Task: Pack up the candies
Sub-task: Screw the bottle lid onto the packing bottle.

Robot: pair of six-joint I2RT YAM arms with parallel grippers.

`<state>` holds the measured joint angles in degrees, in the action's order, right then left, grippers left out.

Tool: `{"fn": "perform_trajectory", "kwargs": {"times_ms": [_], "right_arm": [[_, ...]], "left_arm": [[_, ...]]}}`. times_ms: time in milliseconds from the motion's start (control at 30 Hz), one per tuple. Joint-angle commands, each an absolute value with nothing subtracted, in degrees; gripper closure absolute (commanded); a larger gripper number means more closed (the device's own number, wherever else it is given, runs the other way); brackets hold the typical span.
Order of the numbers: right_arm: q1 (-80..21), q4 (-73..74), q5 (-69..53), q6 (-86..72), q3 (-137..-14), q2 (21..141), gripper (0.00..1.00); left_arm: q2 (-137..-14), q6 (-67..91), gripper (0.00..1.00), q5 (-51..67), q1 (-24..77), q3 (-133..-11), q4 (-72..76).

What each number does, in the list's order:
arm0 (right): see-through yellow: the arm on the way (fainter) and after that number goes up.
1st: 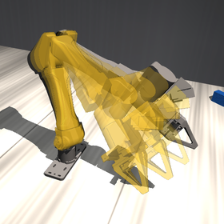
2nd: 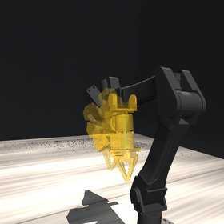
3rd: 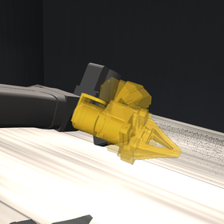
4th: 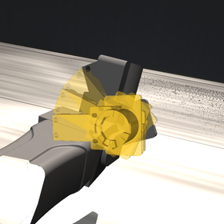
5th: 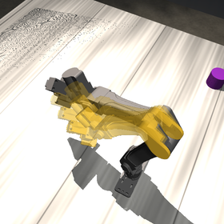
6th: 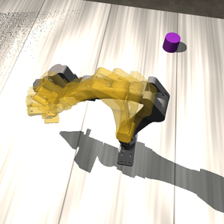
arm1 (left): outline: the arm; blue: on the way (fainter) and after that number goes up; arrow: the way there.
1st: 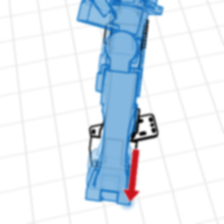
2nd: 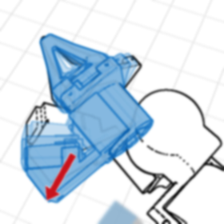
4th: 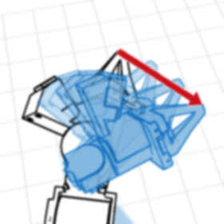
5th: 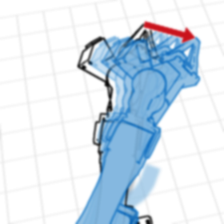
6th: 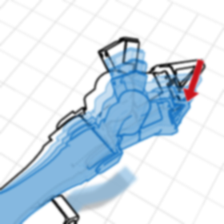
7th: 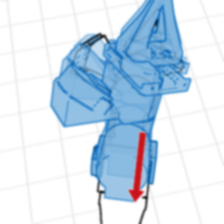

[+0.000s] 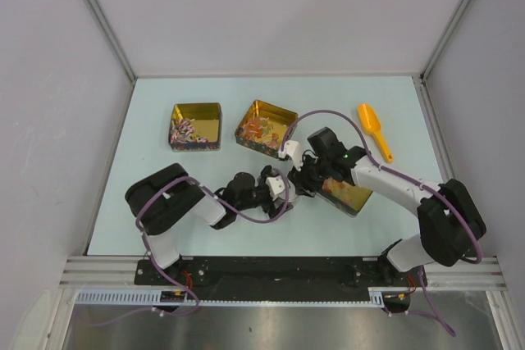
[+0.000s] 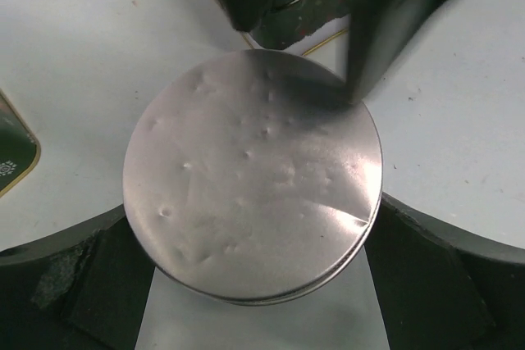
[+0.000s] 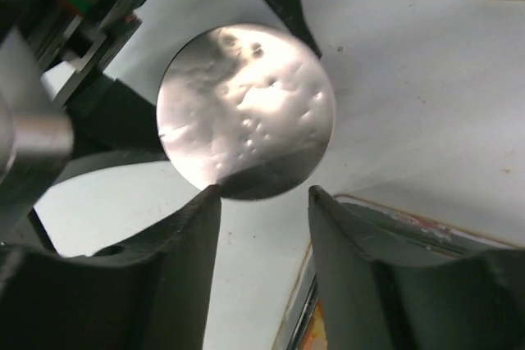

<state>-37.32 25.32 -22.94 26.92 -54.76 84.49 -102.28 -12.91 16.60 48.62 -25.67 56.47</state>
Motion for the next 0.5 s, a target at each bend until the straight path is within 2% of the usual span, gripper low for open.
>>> {"fn": "perform_trajectory", "kwargs": {"times_ms": [0,33,133,467], "right_arm": [[-36.83,26.02,-24.16,28.47,-54.23,80.69,0.39],[-36.91,25.67,-24.26,28.82,-54.23,80.51,0.30],[-37.00,23.92,-23.73,29.44,-54.23,80.51,0.25],[-39.99,15.65,-18.20,25.84,-55.89,84.81,0.21]], "left_arm": [[-101.69,-12.13,0.00,16.78,47.55,-26.37,62.39],[-101.34,-11.69,0.00,18.70,47.03,-25.93,63.19],[-100.28,-11.95,0.00,19.51,46.93,-24.88,64.07],[-101.25,-12.04,0.00,20.30,46.85,-25.66,62.31]]}}
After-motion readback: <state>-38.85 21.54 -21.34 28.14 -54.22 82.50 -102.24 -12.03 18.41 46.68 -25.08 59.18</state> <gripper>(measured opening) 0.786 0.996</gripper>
